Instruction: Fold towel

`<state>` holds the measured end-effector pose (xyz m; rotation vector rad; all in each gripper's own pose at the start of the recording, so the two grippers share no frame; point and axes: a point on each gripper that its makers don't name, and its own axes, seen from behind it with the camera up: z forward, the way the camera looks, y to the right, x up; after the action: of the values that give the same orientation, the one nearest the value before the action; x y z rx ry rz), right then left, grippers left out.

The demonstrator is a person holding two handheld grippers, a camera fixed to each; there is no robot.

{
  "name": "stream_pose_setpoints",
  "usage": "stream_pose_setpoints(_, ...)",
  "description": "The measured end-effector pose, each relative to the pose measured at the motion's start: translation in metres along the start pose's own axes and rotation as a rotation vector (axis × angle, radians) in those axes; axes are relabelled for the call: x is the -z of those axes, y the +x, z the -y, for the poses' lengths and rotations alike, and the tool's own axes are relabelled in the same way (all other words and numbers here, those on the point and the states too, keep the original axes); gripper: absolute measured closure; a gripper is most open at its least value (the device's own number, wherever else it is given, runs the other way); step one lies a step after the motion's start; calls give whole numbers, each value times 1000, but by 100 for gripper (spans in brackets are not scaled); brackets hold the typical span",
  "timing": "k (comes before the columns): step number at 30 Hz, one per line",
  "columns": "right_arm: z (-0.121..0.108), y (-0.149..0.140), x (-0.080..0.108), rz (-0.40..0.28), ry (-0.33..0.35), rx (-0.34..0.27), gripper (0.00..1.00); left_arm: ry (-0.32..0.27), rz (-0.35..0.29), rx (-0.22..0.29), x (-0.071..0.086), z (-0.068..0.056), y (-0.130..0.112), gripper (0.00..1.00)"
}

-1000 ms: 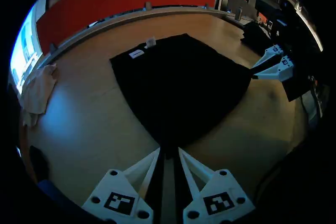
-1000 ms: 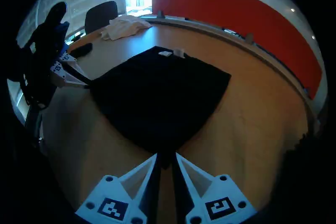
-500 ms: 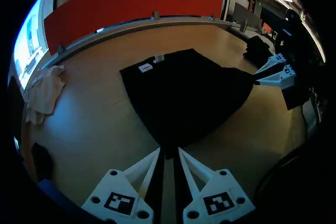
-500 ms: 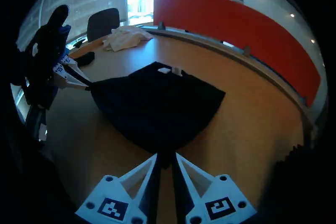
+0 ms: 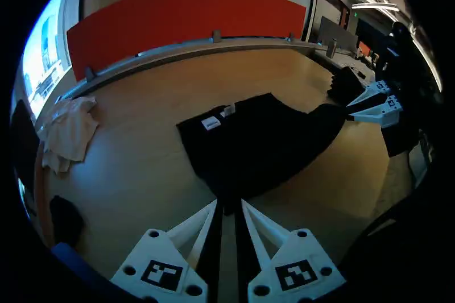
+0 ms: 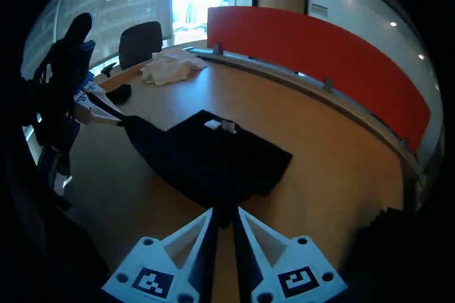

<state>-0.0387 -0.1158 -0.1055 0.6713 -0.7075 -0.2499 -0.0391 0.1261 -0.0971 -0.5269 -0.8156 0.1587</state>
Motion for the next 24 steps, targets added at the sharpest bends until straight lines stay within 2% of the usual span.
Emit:
stream_pose_setpoints(10, 6, 18, 23, -10, 7, 2, 83, 1, -12, 4, 20, -3, 15, 86)
stream_pose_setpoints(24, 12, 26, 41, -11, 21, -3, 83, -5, -21, 18, 37, -9, 21, 86)
